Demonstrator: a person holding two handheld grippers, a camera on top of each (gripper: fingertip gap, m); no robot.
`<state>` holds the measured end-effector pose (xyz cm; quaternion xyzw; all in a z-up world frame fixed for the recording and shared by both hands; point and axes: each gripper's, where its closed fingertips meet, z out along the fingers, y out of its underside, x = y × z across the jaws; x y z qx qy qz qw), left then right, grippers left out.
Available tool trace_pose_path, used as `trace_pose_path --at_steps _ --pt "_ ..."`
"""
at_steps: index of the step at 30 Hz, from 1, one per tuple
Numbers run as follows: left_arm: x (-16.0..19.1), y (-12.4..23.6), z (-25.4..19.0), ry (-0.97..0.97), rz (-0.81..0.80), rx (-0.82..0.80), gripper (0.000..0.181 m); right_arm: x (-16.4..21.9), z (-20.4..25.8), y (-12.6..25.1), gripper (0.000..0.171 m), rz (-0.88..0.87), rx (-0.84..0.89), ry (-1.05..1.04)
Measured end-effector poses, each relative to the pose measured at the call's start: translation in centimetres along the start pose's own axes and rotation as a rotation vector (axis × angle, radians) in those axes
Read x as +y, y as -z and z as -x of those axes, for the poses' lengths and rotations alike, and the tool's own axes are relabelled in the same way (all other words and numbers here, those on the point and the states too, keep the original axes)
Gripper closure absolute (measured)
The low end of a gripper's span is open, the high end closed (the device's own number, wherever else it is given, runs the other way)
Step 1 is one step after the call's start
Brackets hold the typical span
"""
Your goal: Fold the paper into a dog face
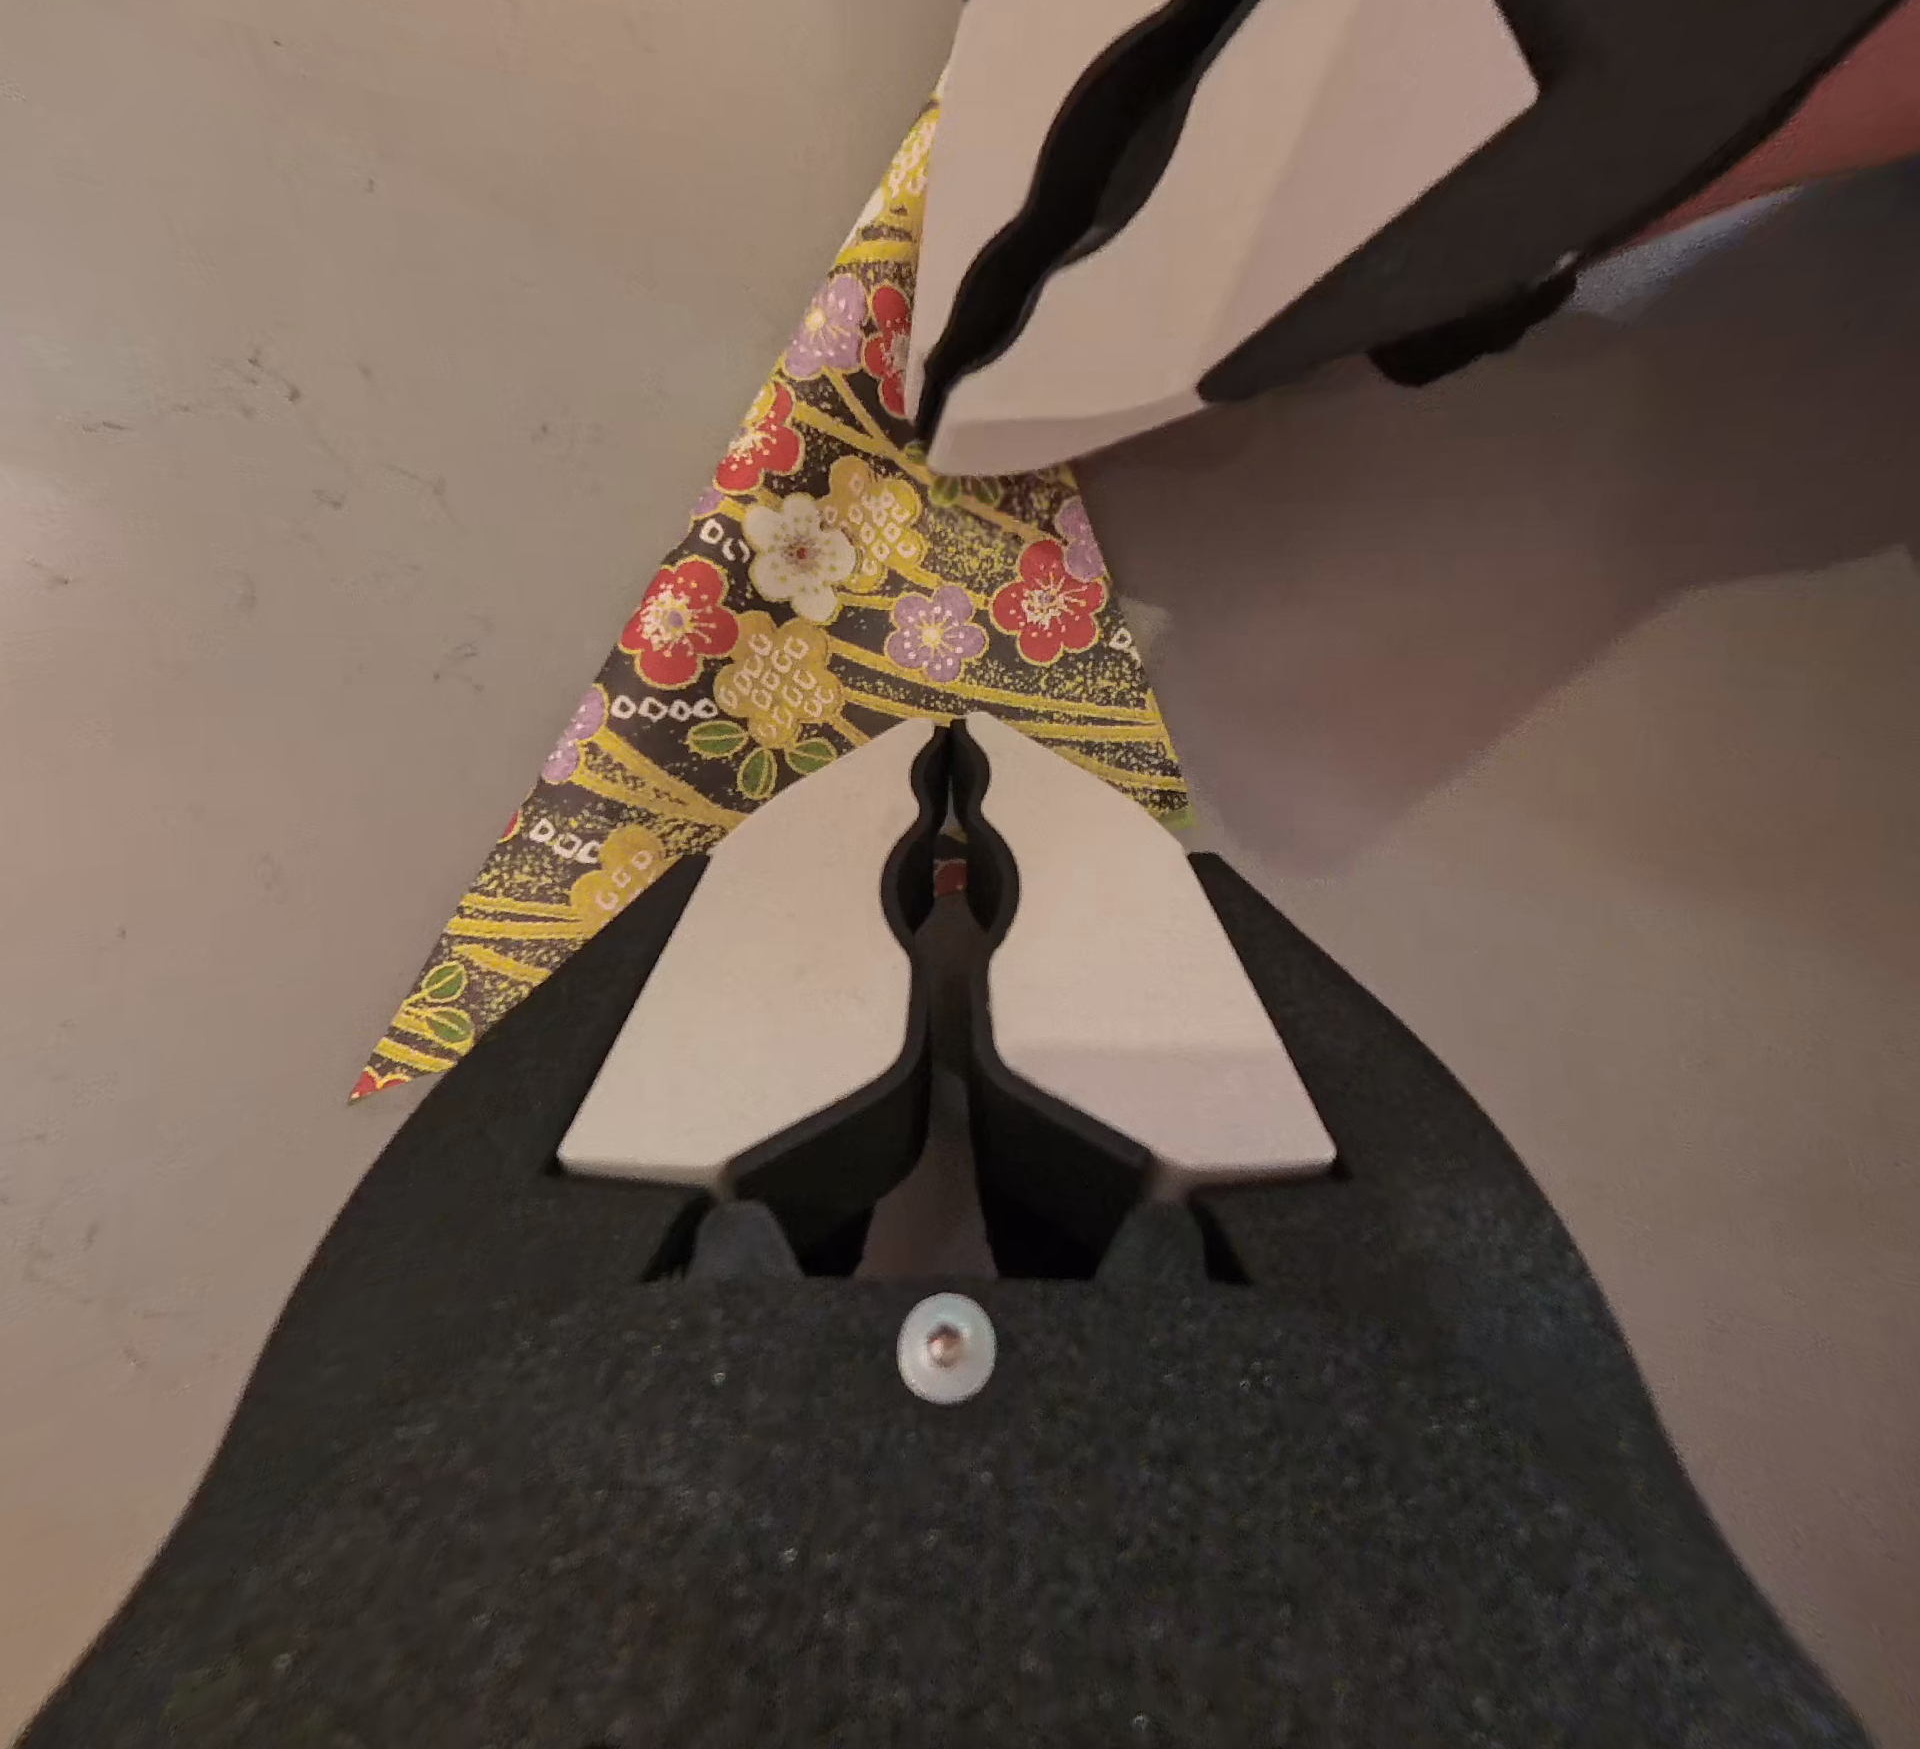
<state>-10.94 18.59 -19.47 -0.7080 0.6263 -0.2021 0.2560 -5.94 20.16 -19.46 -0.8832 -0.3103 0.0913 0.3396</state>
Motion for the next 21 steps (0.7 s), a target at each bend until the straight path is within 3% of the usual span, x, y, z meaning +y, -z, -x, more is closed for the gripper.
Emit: trace_pose_path --at_steps 21 --pt "0.0 0.0 0.0 0.007 -0.003 0.0 0.181 1.7 -6.6 1.9 0.171 0.017 0.197 -0.167"
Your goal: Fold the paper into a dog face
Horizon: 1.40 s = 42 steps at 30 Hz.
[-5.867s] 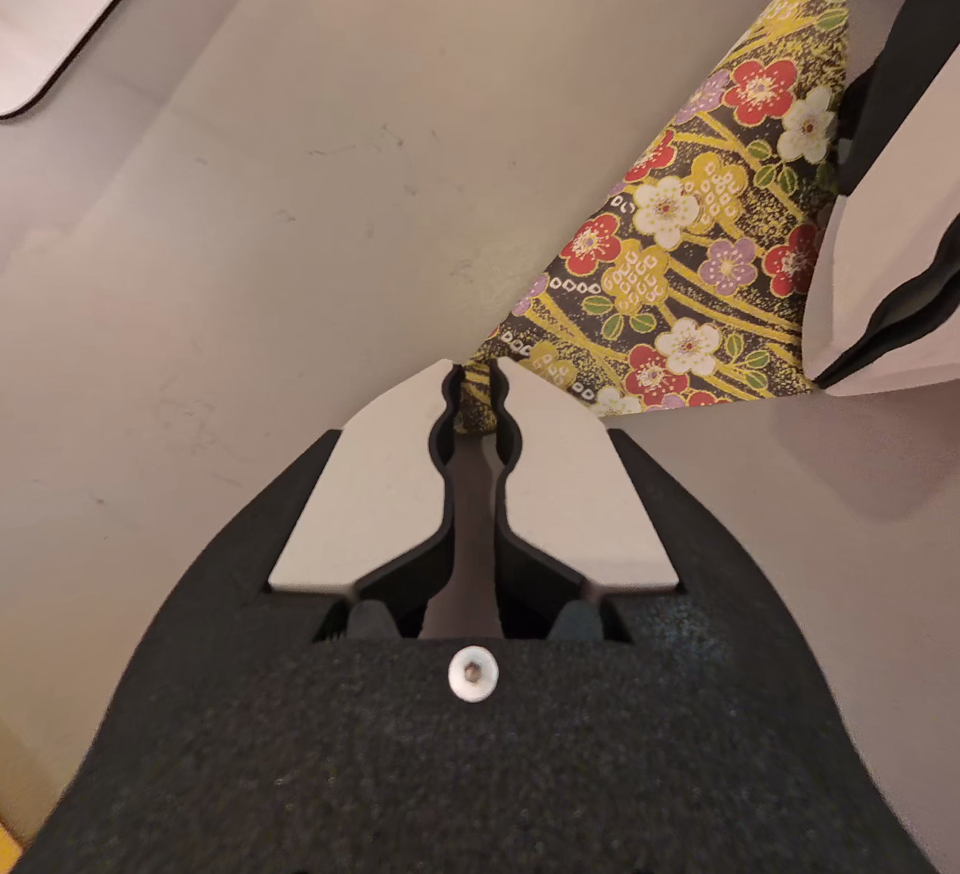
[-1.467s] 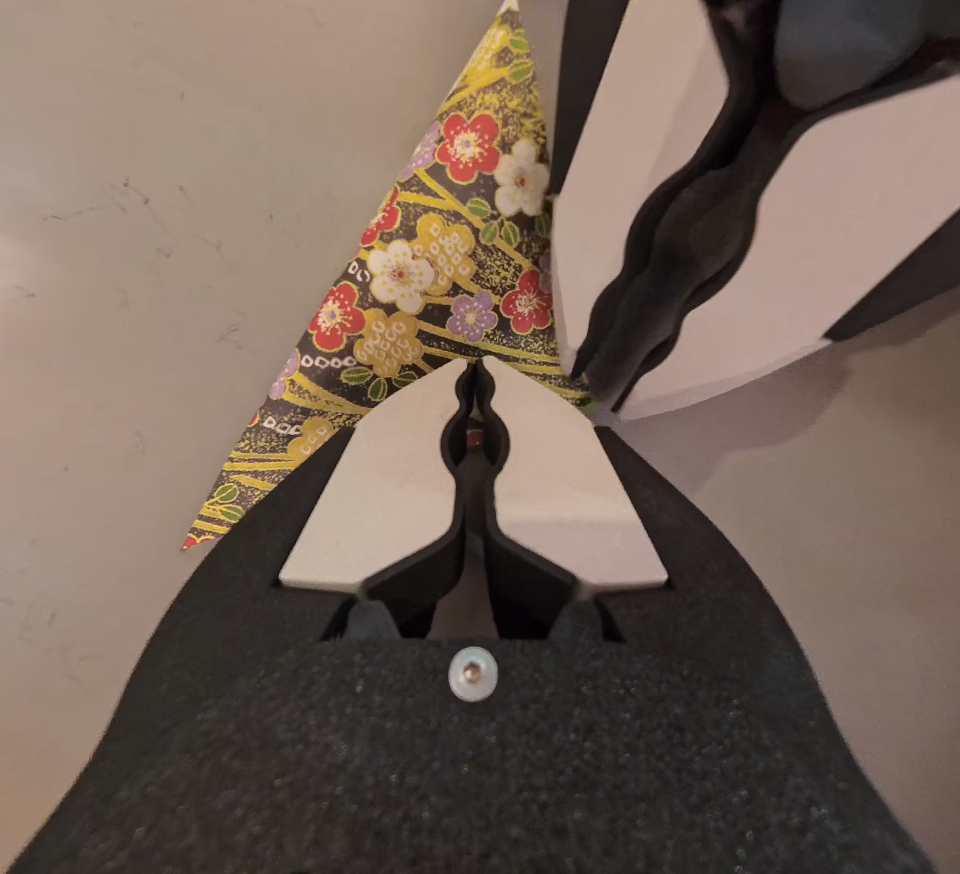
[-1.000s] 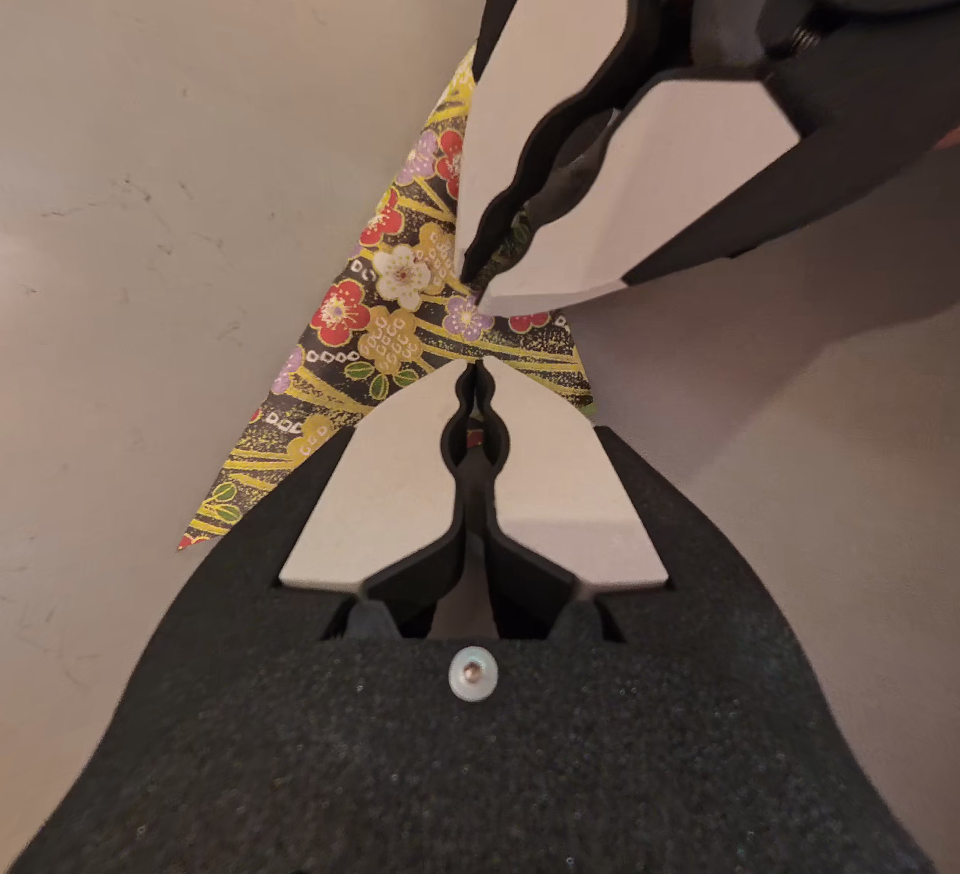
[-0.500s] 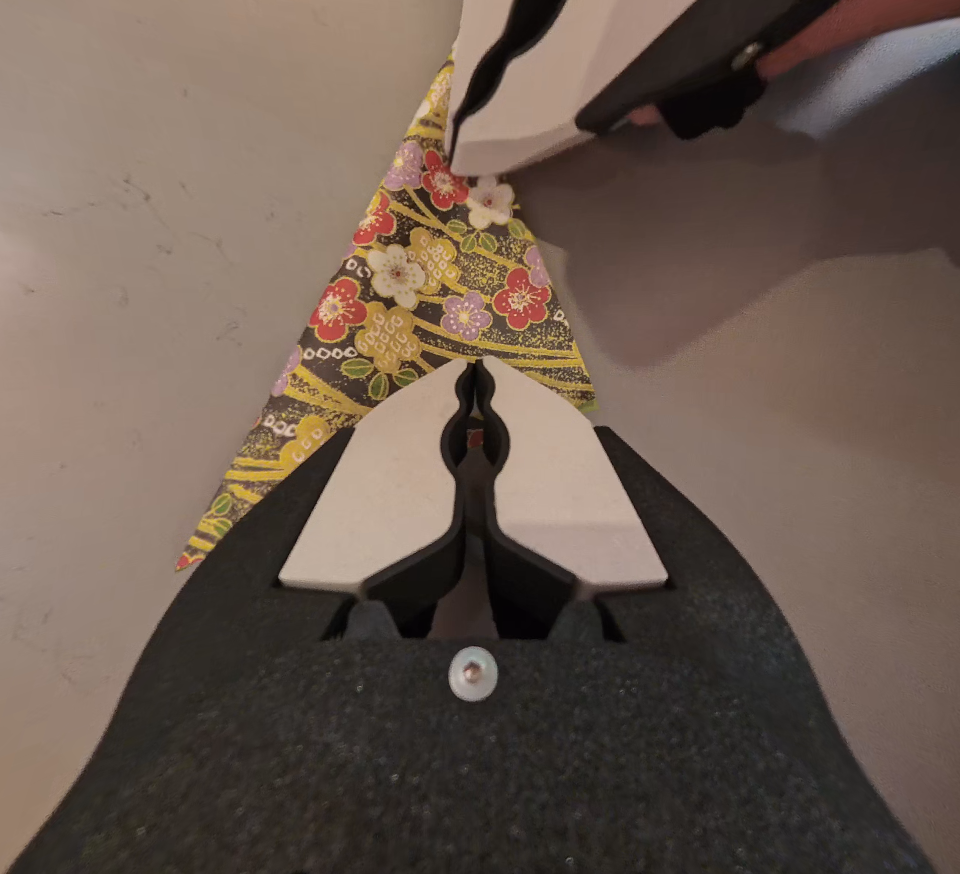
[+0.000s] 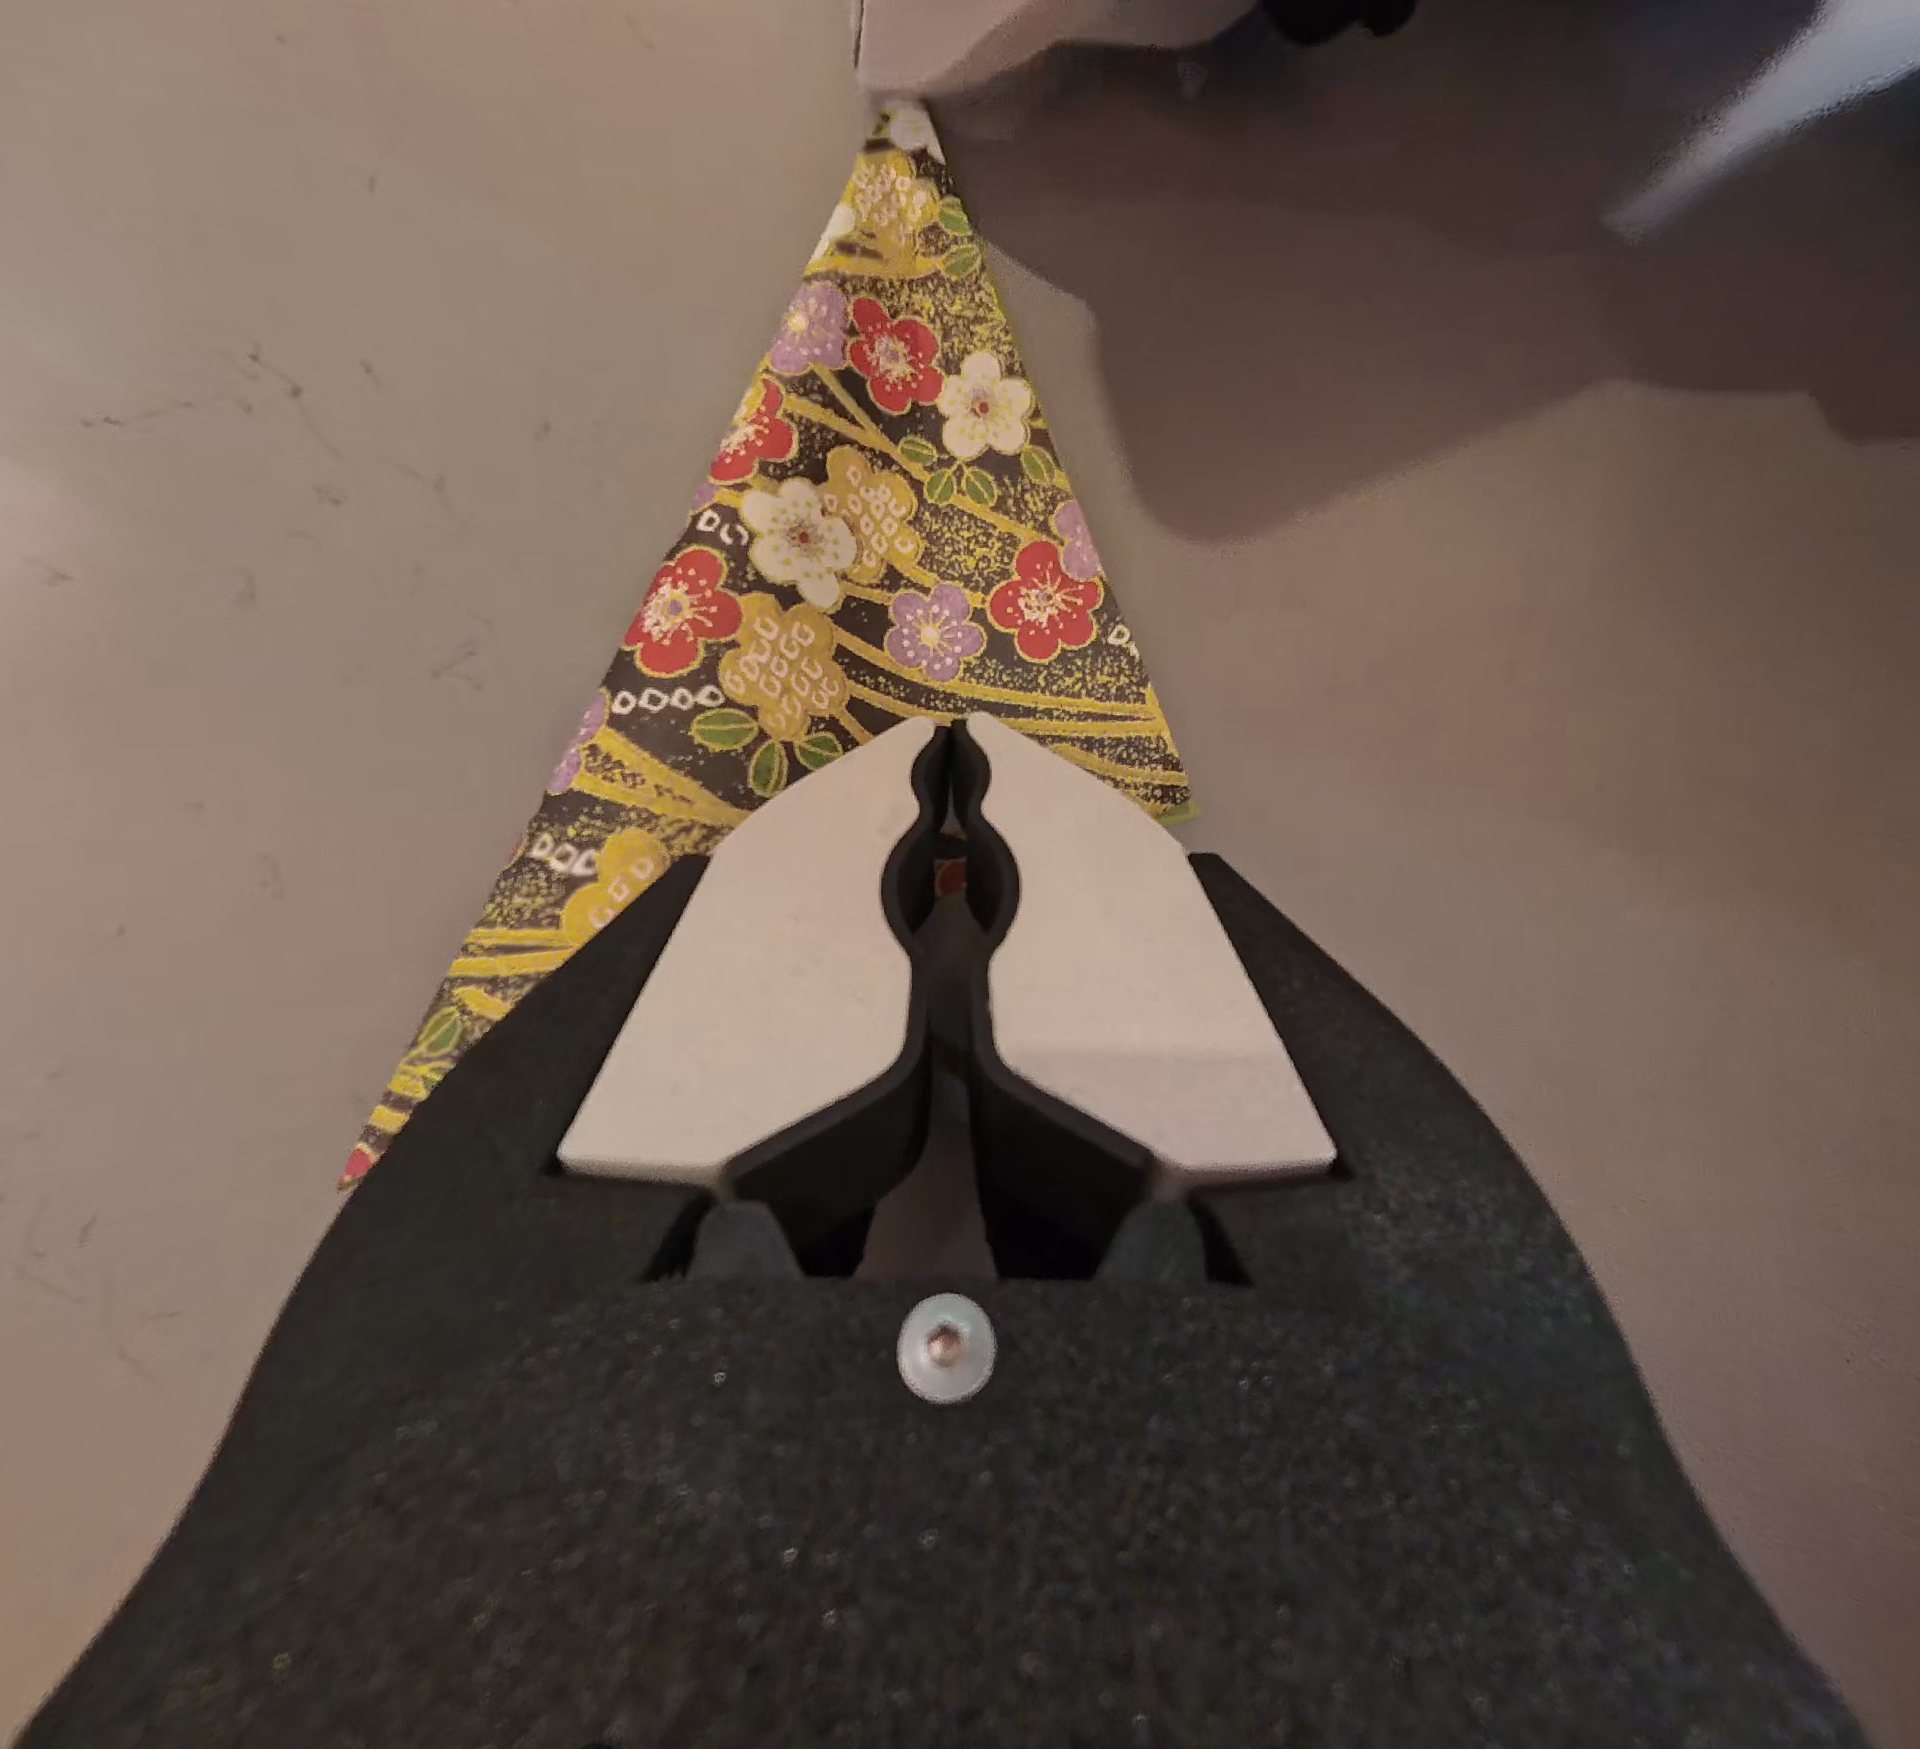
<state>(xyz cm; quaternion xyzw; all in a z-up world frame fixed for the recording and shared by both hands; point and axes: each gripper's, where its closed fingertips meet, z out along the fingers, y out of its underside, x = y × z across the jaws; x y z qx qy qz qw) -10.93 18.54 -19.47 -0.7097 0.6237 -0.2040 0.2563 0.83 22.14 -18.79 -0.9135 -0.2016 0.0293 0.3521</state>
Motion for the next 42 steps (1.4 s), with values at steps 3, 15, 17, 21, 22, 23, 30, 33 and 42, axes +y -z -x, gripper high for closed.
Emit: trace_pose_path --at_steps 3,15,17,21,22,23,30,33,42 --pt "0.0 0.0 0.0 0.004 -0.001 0.002 0.181 -1.9 2.0 1.5 0.171 -0.087 -0.041 0.035" --pt "0.0 0.0 0.0 0.004 -0.002 -0.003 0.181 -0.2 5.0 -0.6 0.171 -0.019 -0.082 0.066" --pt "0.0 0.0 0.0 0.005 -0.004 -0.002 0.181 0.2 3.4 -0.4 0.171 -0.008 -0.052 0.042" --pt "0.0 0.0 0.0 0.008 -0.007 -0.003 0.181 0.7 0.7 -0.3 0.171 0.003 0.01 -0.011" --pt "0.0 0.0 0.0 0.008 -0.006 -0.004 0.181 0.7 0.5 -0.3 0.171 0.0 0.008 -0.021" --pt "0.0 0.0 0.0 0.009 -0.005 -0.005 0.181 0.7 0.5 -0.3 0.171 0.001 0.005 -0.025" --pt "0.0 0.0 0.0 0.031 -0.01 -0.011 0.181 -1.1 1.0 1.1 0.171 -0.079 0.066 -0.003" --pt "0.0 0.0 0.0 0.046 -0.014 -0.008 0.181 -2.4 5.1 0.6 0.171 -0.103 -0.037 0.055" --pt "0.0 0.0 0.0 0.052 -0.018 -0.011 0.181 -1.6 6.6 -1.6 0.171 -0.04 -0.076 0.078"
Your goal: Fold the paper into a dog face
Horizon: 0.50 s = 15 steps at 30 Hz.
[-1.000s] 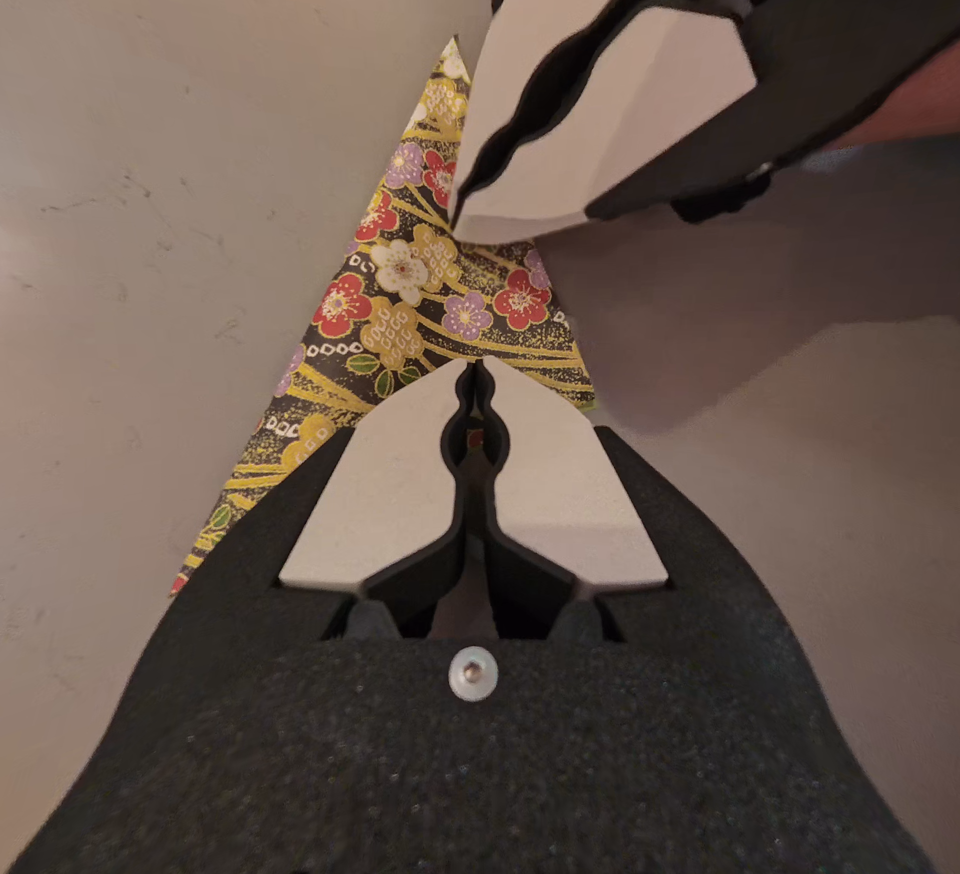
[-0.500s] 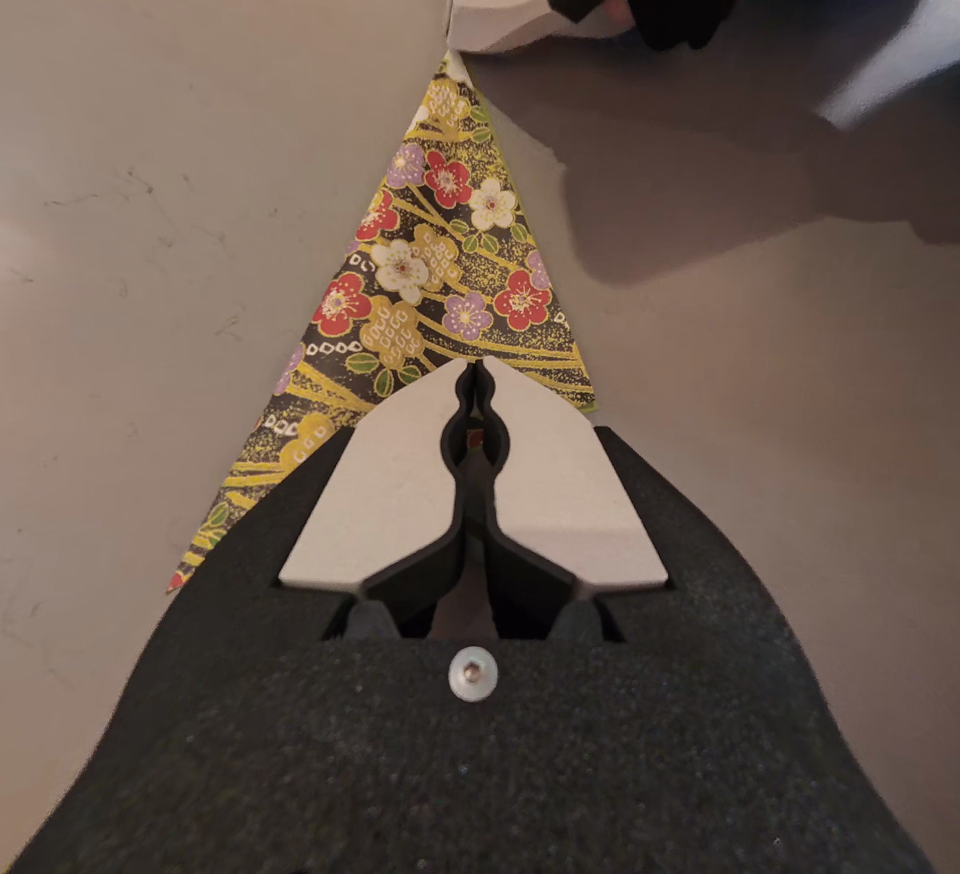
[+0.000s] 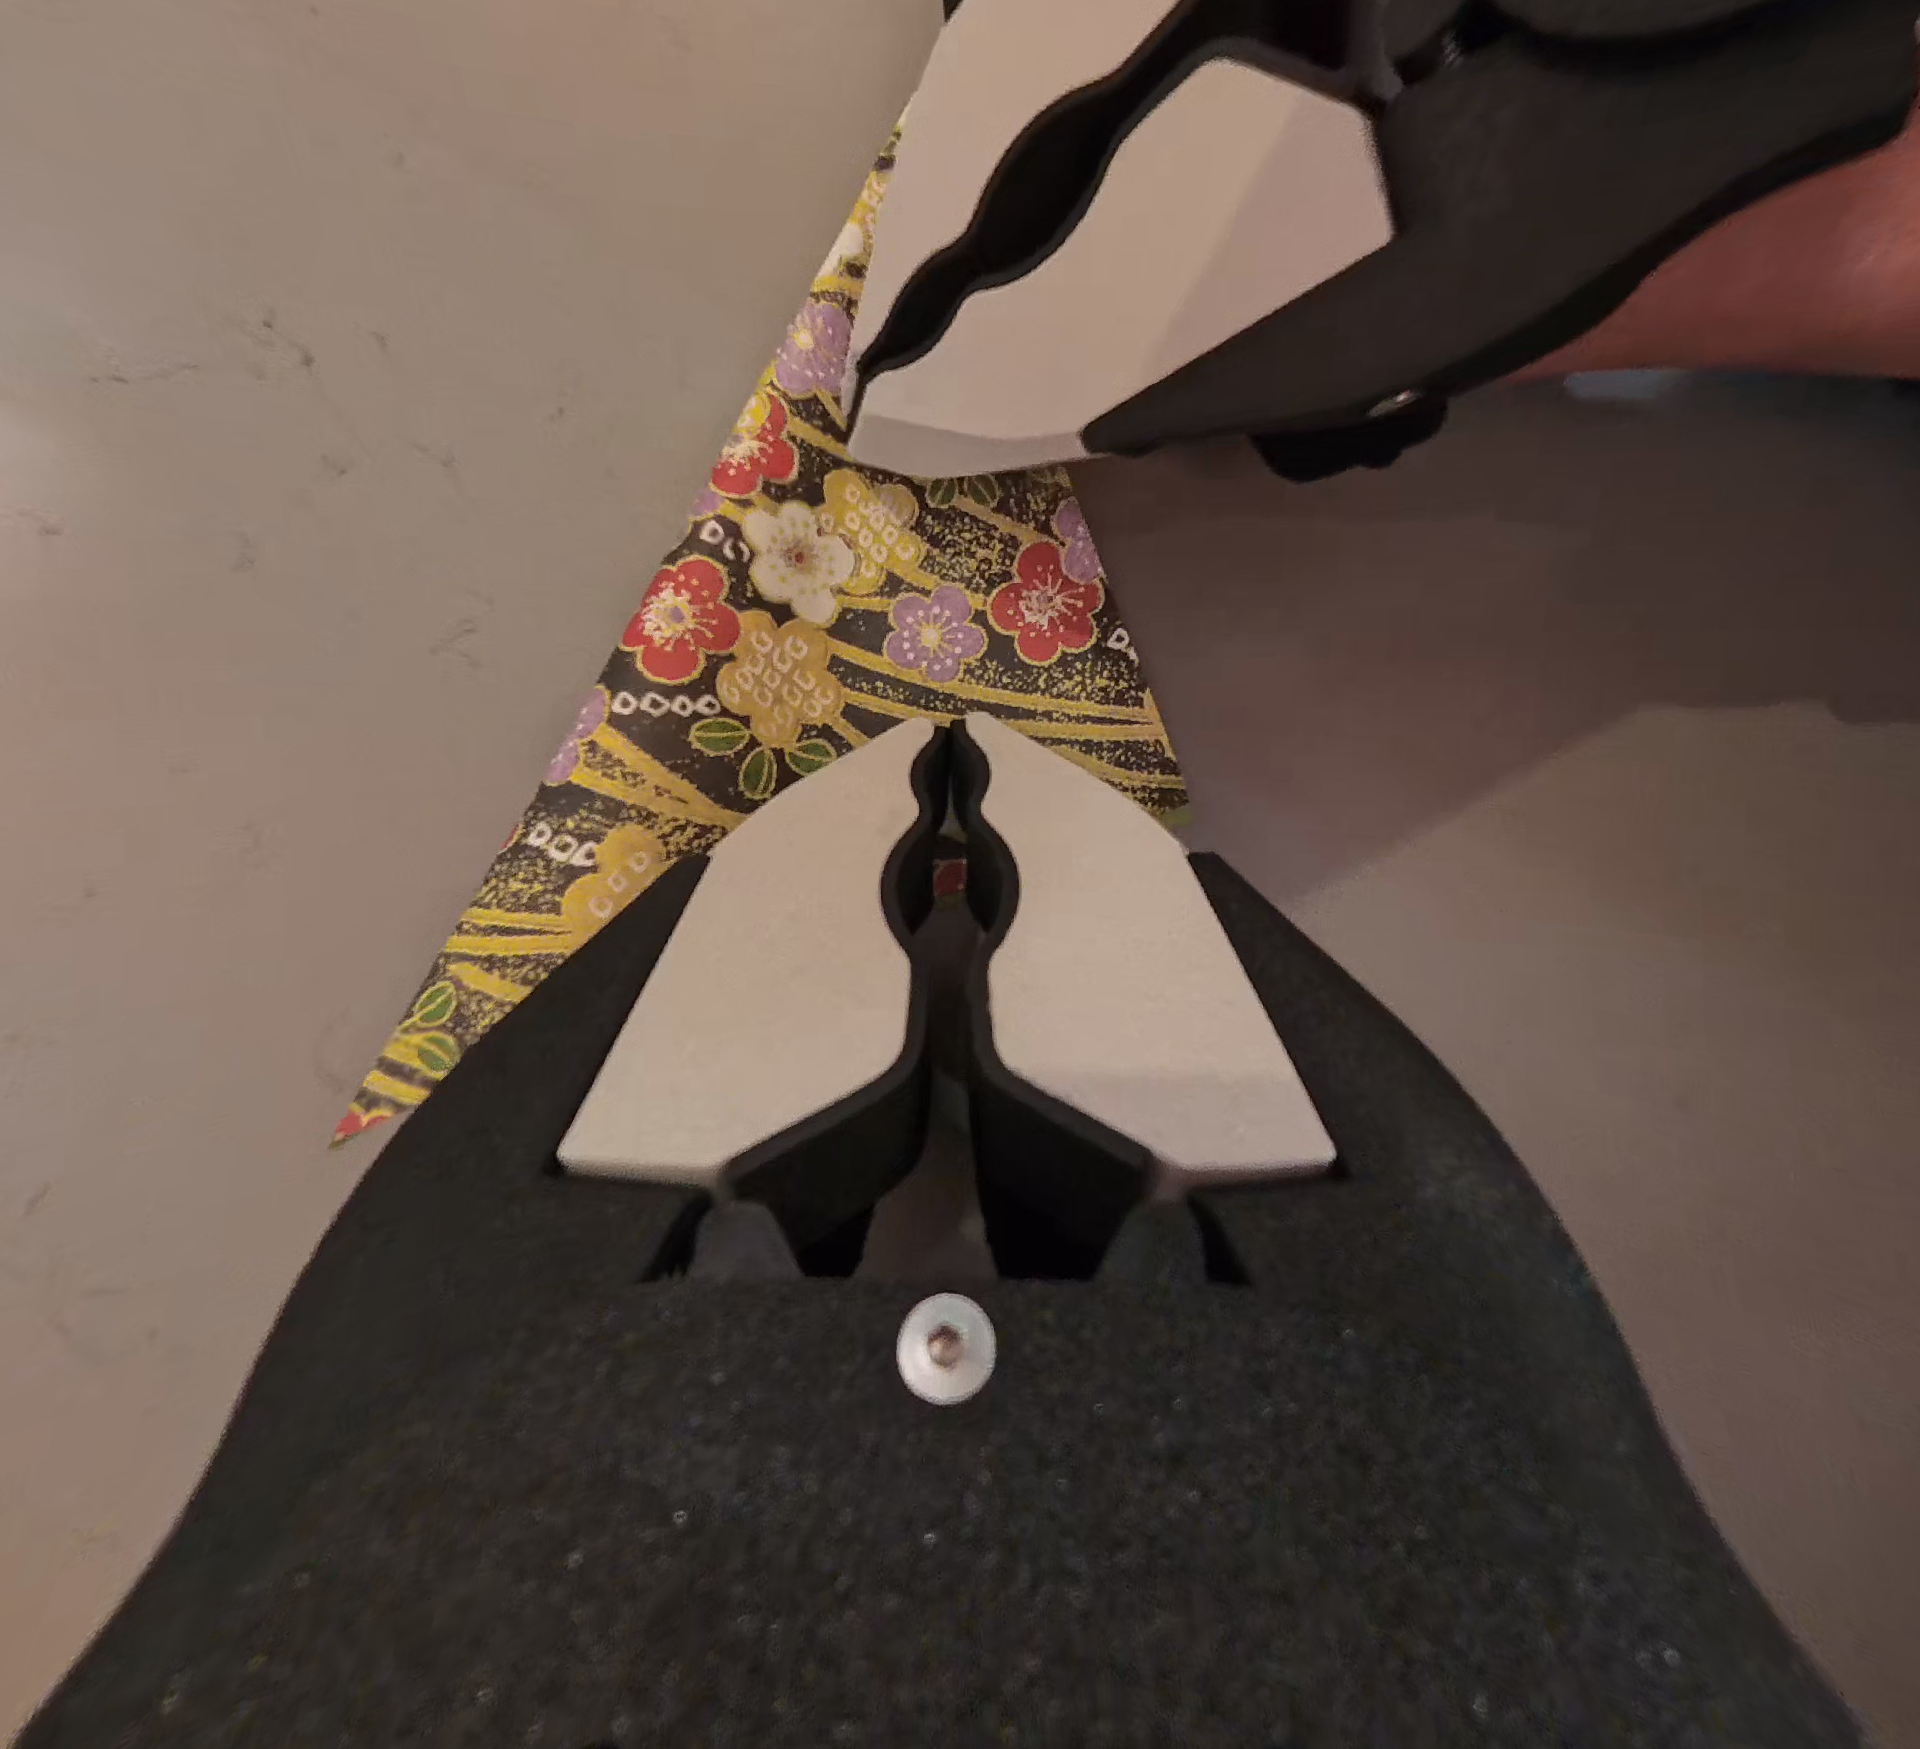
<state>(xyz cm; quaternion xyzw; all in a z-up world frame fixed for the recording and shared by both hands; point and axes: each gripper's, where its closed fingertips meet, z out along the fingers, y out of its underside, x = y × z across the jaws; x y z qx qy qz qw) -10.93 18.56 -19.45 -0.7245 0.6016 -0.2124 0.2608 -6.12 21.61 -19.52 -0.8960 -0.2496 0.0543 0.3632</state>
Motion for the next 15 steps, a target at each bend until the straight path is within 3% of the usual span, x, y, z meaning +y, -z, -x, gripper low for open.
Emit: trace_pose_path --at_steps 5,9,15 --pt "0.0 0.0 0.0 0.01 -0.004 0.007 0.181 -2.3 1.4 0.7 0.171 -0.05 -0.067 0.005" --pt "0.0 0.0 0.0 0.017 -0.005 0.012 0.181 -4.2 2.9 -0.8 0.171 -0.028 -0.142 0.037" --pt "0.0 0.0 0.0 0.02 -0.007 0.012 0.181 -3.4 3.0 -2.8 0.171 0.044 -0.151 0.054"
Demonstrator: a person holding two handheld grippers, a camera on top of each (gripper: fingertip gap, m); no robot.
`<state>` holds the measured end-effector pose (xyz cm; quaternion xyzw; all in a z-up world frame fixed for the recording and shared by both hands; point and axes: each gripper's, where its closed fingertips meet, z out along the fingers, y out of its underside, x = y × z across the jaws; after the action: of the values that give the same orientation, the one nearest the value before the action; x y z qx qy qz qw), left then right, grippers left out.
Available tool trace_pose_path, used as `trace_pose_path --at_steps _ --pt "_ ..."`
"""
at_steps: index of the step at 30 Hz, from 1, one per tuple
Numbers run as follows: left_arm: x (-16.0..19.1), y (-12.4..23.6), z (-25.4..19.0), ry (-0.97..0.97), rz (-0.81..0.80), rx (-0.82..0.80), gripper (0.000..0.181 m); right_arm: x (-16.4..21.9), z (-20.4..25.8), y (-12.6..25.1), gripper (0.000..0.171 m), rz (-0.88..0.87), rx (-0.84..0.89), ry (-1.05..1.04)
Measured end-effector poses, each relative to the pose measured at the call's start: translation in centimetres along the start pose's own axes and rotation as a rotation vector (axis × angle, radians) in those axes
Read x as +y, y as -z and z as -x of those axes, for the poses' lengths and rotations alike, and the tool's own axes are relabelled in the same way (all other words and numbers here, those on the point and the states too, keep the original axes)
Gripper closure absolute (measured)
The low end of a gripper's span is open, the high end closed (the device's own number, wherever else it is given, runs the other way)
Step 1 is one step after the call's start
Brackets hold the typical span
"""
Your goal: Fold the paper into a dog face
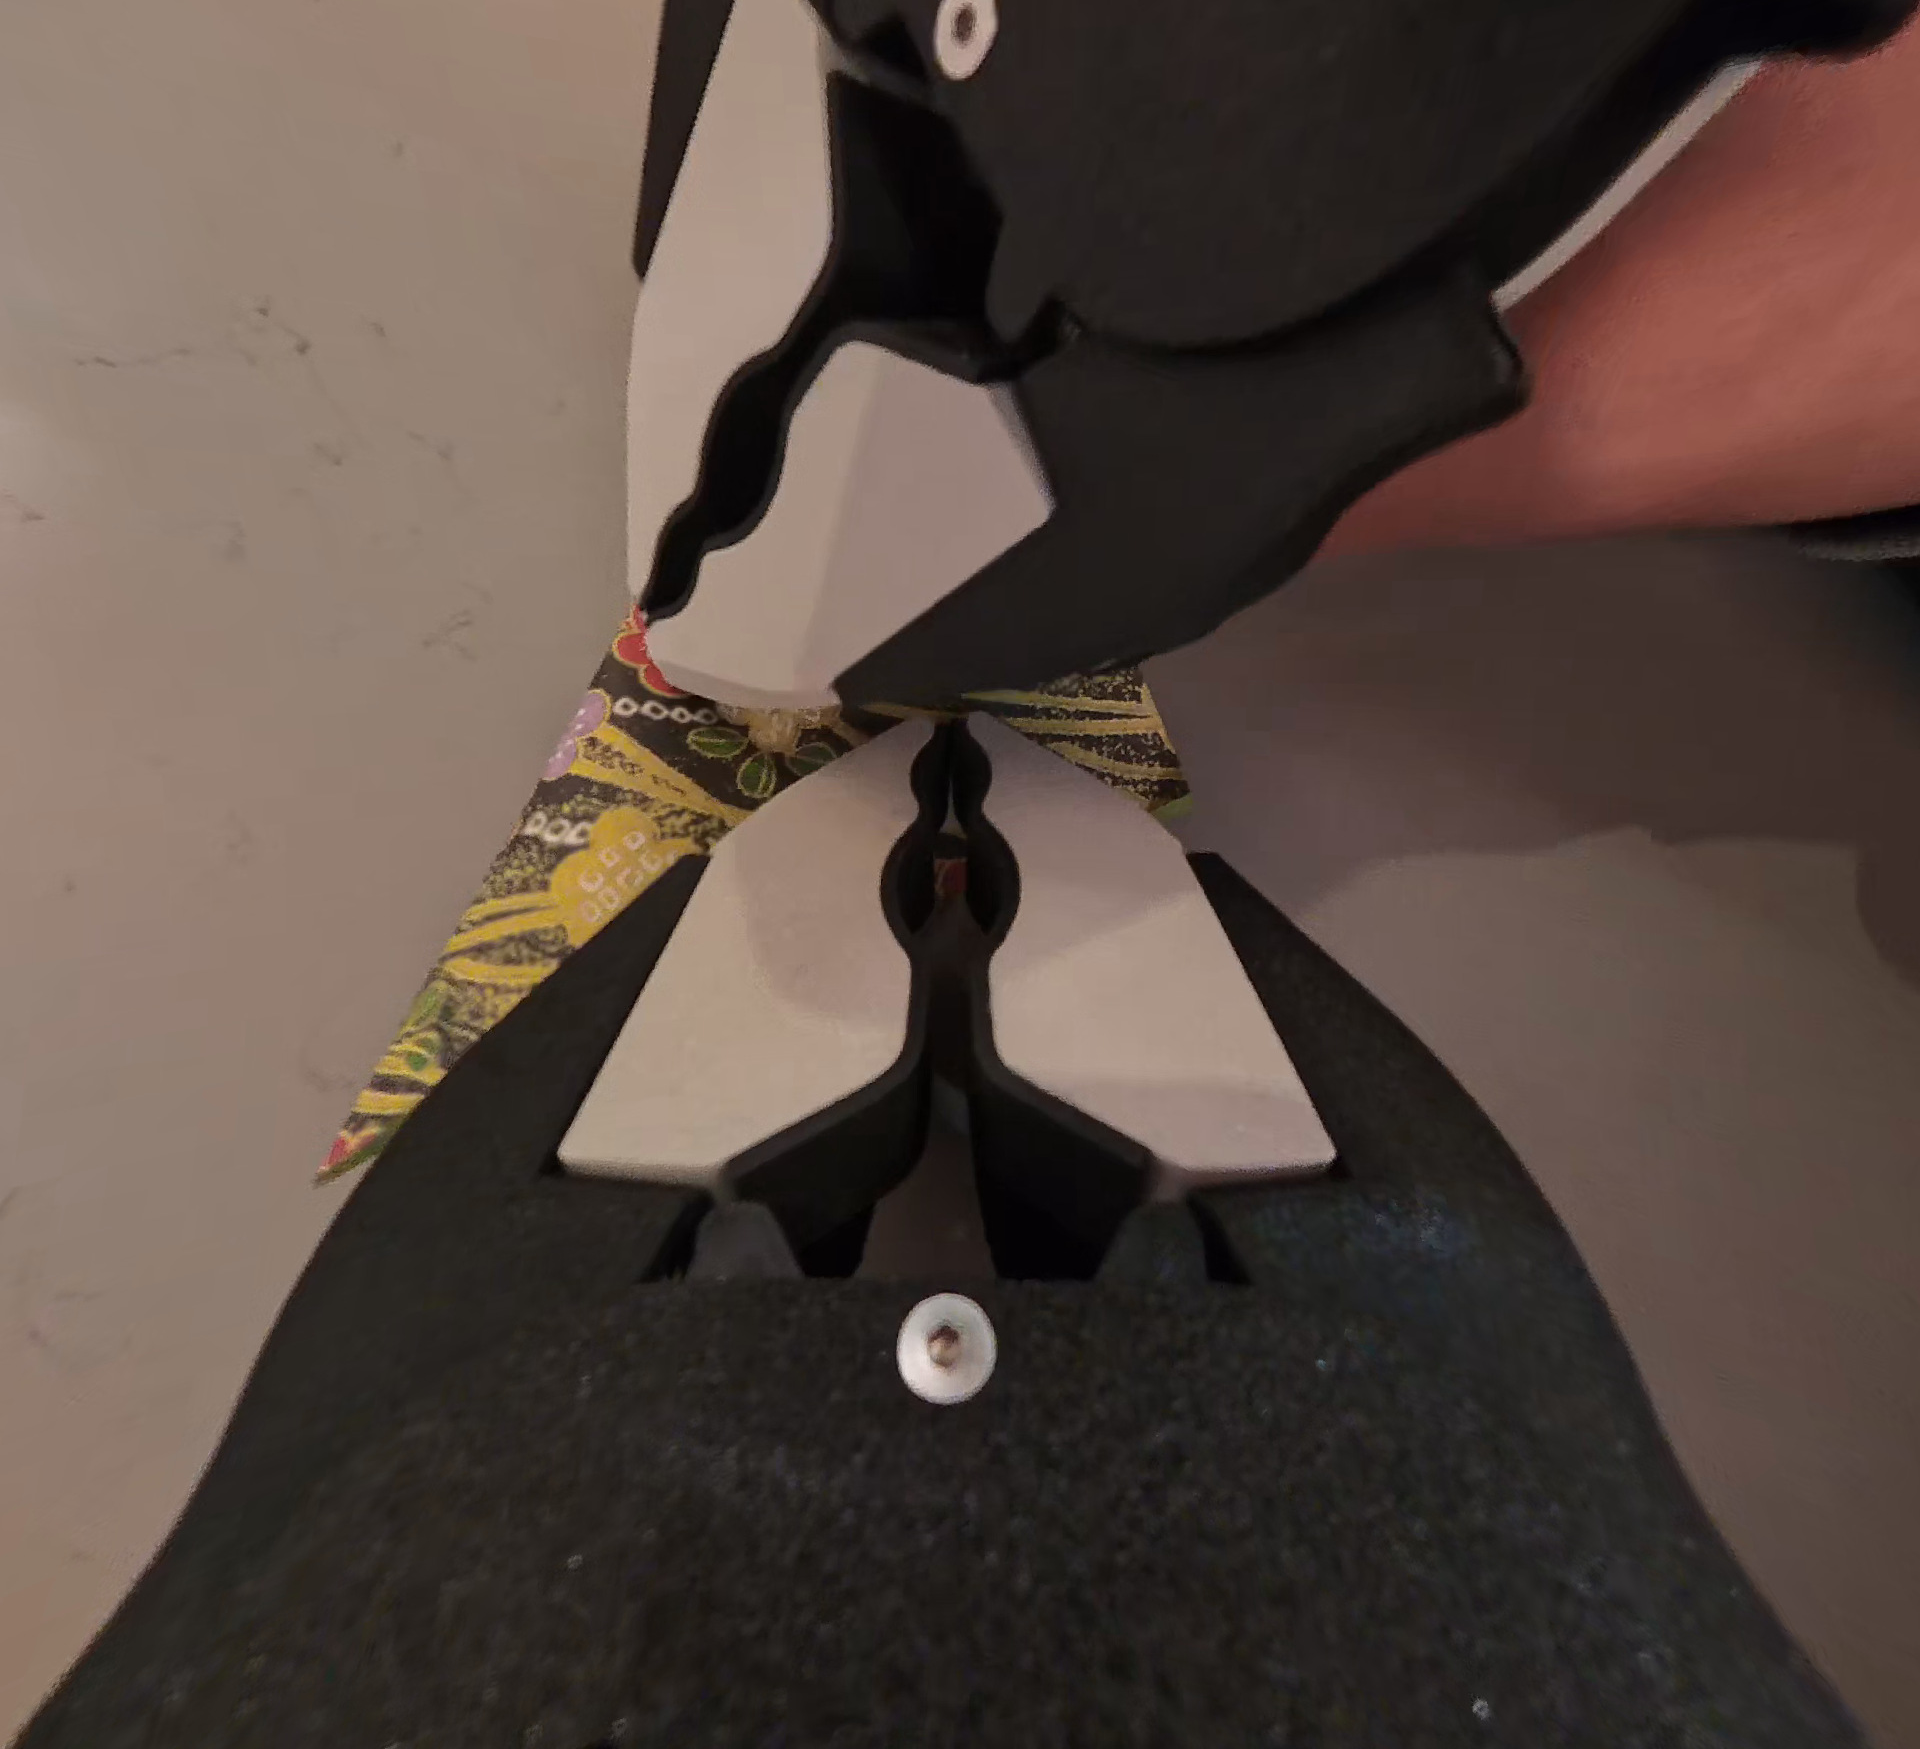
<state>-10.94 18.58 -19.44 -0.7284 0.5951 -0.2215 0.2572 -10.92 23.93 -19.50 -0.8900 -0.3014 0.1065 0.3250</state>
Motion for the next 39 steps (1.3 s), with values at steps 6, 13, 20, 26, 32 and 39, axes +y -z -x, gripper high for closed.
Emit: trace_pose_path --at_steps 6,13,20,26,32,39 --pt "0.0 0.0 0.0 0.012 -0.001 0.008 0.181 0.3 -0.9 0.3 0.171 -0.005 0.018 -0.017" --pt "0.0 0.0 0.0 0.006 0.003 0.0 0.181 1.0 -2.1 2.6 0.171 -0.039 0.05 -0.055" --pt "0.0 0.0 0.0 0.006 0.004 -0.002 0.181 3.1 -3.0 2.6 0.171 -0.02 0.073 -0.093" --pt "0.0 -0.1 0.0 0.001 0.008 -0.008 0.181 4.0 -5.4 3.5 0.171 -0.005 0.155 -0.099" --pt "0.0 -0.1 0.0 0.004 0.006 -0.004 0.181 4.4 -4.3 5.3 0.171 -0.041 0.097 -0.123" --pt "-0.1 -0.1 0.0 0.02 -0.004 0.001 0.181 5.6 -4.8 4.7 0.171 -0.043 0.121 -0.141"
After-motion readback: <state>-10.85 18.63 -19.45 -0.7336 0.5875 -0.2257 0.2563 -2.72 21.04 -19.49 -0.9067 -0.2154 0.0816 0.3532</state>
